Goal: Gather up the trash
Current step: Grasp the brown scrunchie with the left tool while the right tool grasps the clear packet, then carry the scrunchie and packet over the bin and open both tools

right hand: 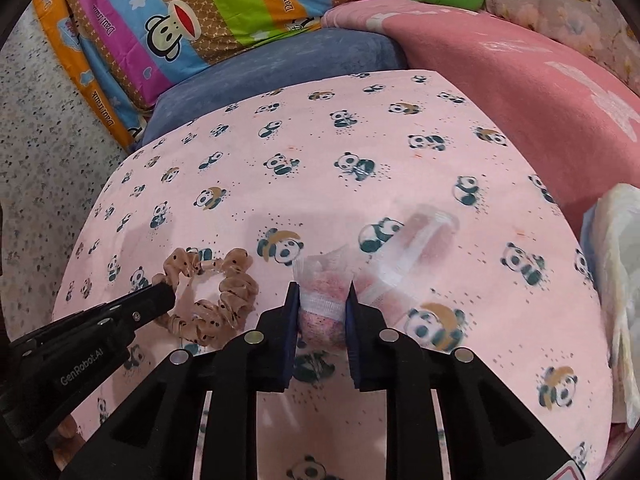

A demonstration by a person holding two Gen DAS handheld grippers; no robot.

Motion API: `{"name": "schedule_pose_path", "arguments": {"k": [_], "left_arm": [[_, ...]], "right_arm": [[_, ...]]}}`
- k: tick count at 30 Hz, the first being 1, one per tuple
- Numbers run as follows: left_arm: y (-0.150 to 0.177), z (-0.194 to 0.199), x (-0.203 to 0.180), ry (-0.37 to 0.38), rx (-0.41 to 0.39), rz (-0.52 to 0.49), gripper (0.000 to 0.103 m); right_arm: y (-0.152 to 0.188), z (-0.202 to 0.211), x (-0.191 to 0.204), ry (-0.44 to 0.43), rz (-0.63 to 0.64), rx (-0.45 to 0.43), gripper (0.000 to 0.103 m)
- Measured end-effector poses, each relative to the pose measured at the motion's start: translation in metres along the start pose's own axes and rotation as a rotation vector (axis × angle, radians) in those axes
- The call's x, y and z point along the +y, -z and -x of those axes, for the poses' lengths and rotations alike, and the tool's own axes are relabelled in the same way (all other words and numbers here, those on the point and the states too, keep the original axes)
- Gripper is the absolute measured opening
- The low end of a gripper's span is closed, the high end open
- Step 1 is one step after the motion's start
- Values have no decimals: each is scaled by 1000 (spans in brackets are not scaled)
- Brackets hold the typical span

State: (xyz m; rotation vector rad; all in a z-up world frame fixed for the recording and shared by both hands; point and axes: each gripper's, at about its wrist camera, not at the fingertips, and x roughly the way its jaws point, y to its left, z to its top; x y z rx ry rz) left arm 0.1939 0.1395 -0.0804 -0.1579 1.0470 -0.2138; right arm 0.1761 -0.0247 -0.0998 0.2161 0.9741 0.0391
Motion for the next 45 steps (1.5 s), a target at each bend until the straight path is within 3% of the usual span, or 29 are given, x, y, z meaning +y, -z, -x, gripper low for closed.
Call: {"name": "schedule_pose_path", "arguments": {"k": [7, 20, 45], "left_arm": [[15, 22, -45, 28, -18, -75, 7], [30, 58, -142, 83, -71, -243, 7], [40, 61, -306, 236, -59, -461, 7]], "right_arm": [[20, 50, -38, 16, -61, -51, 19], [26, 129, -103, 39, -160, -182, 19], [52, 181, -245, 128, -389, -270, 19]]}}
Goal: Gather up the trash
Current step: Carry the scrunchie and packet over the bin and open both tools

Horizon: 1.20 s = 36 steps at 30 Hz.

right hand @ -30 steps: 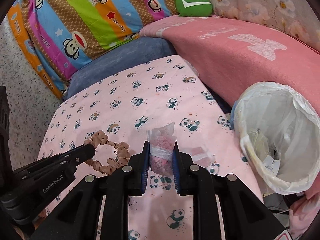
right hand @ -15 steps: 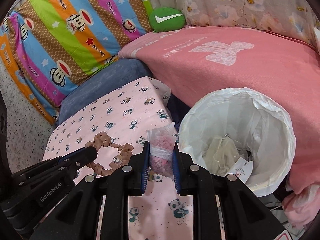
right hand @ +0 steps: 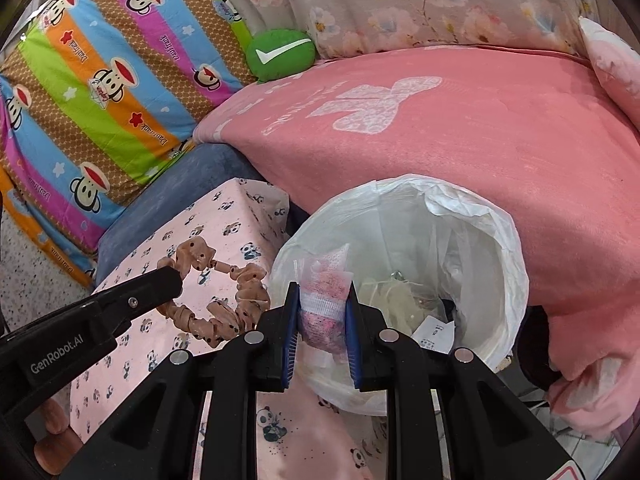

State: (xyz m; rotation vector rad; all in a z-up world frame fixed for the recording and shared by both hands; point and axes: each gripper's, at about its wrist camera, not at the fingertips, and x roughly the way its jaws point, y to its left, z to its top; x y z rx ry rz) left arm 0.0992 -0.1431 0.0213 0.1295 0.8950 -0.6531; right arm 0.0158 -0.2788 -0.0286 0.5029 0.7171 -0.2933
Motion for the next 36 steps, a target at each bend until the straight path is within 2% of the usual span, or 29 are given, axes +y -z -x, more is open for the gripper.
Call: {"name": "schedule_pose_path", "arguments": {"k": [11, 13, 15, 17, 22, 26, 29, 36], "left_arm": [[-15, -19, -32, 50, 11, -36, 11], [-16, -21, -35, 45, 10, -38, 15], [-17, -23, -35, 36, 11, -32, 27], [-18, -24, -33, 21, 5, -26, 34], [-17, -24, -24, 3, -2, -14, 37], [-16, -22, -15, -12, -8, 5, 43], [-14, -21, -7, -24, -8, 16, 44], [-6, -15, 11, -46, -9, 48, 49]], "right_arm": [[-10, 4, -36, 32, -49, -24, 20], [-12, 3, -39, 35, -51, -24, 20], [-13, 3, -40, 38, -52, -23, 23], [-13, 2, -40, 42, -52, -24, 25], [-16, -2, -34, 50, -33, -21, 26], [-17, -1, -26, 58, -5, -30, 37], [-18, 0, -20, 63, 16, -33, 46], [-17, 3, -8, 81, 62, -28, 54]]}}
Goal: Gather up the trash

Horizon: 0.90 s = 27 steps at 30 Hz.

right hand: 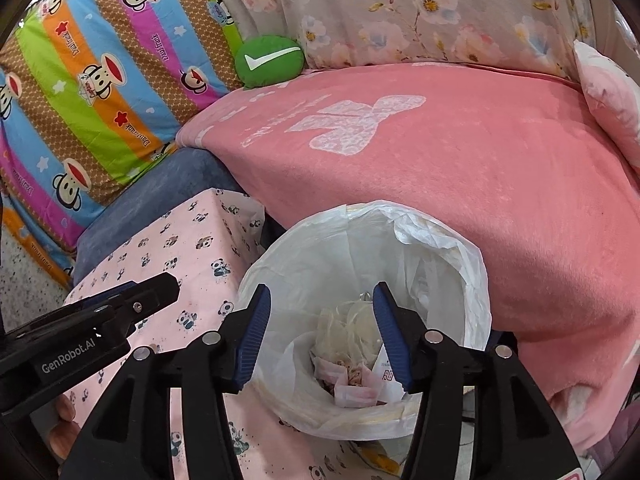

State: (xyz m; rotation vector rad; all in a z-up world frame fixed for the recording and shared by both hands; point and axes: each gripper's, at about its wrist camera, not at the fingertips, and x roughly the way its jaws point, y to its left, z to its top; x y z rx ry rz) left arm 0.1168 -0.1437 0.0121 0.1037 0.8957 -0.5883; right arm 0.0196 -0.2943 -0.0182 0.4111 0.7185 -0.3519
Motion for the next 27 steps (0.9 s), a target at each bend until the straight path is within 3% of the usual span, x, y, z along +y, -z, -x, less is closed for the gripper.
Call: {"name": "schedule_pose_path", "arguments": {"k": [5, 11, 14, 20, 23, 27], "left_arm": [[7, 5, 10, -23, -1, 10, 50], [19, 16, 17, -75, -16, -5, 59], [25, 21, 19, -93, -21, -12, 60], [38, 34, 21, -145, -41, -38, 72], [45, 39, 22, -165, -49, -44, 79], [52, 42, 26, -175, -45, -40, 83]], "right_arm": [[3, 6, 7, 21, 36, 3, 55], [10, 17, 13, 72, 85, 15, 56], [15, 23, 17, 97, 117, 10, 67], [26, 36, 25, 143, 174, 1, 73], [32, 42, 25, 154, 172, 1, 85], [38, 46, 22, 156, 170, 8, 85]]}}
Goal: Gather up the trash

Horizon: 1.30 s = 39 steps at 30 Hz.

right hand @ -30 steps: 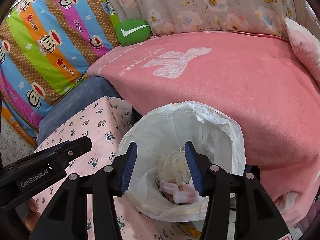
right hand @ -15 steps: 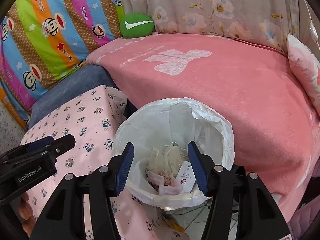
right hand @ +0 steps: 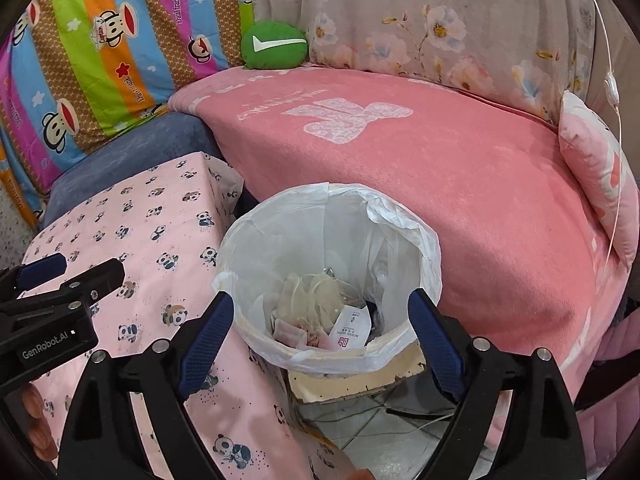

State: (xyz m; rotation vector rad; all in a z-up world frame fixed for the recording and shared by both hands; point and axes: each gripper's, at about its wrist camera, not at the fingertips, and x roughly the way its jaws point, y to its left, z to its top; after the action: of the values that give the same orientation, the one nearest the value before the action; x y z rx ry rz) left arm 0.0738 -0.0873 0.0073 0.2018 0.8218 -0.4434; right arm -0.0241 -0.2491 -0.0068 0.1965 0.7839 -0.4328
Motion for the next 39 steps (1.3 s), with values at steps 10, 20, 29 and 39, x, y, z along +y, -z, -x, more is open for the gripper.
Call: {"name": "schedule_pose_path", "arguments": {"k": [10, 20, 29, 39], "left_arm": [[13, 2, -1, -14, 14, -4, 88], [21, 3, -5, -38, 14, -2, 90], [27, 5, -8, -56, 19, -2, 90], [30, 4, -8, -62, 37, 20, 93]], "right_arm": [[11, 6, -3, 41, 22, 1, 96], [17, 10, -5, 73, 34, 14, 96], [20, 12, 0, 89, 61, 23, 96], [23, 12, 1, 101, 73, 38, 96]]}}
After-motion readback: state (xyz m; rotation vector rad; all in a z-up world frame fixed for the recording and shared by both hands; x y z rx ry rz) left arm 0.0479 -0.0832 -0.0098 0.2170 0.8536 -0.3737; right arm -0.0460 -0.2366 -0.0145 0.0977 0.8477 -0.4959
